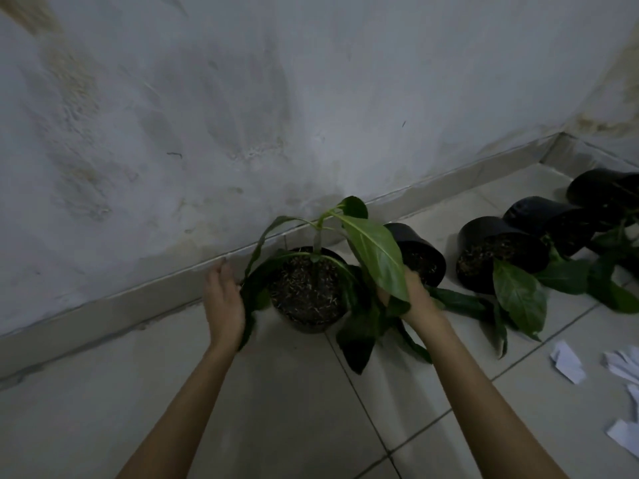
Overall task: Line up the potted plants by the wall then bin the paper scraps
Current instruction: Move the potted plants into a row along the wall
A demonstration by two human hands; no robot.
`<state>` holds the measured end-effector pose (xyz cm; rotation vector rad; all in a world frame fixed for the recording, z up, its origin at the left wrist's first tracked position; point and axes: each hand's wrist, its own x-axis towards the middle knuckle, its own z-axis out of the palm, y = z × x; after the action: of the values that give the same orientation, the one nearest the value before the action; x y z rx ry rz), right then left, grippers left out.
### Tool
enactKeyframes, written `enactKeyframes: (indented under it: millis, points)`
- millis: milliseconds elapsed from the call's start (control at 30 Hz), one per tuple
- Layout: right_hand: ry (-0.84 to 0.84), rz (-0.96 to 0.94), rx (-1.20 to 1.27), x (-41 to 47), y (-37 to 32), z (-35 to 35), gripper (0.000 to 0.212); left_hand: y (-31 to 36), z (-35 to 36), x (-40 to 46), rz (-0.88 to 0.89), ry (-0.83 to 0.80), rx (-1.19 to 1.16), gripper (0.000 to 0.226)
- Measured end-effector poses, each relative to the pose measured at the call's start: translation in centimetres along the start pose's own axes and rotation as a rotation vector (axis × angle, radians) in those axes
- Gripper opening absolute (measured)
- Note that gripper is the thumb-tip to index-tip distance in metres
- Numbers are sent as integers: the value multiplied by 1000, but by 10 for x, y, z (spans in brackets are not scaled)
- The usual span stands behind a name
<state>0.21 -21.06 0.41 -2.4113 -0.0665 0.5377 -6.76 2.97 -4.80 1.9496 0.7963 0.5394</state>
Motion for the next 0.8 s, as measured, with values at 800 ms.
enactKeyframes:
  millis: [800]
  points:
    - [-7, -70, 427, 7, 0, 105, 81, -4, 36, -23, 201, -519, 299, 113]
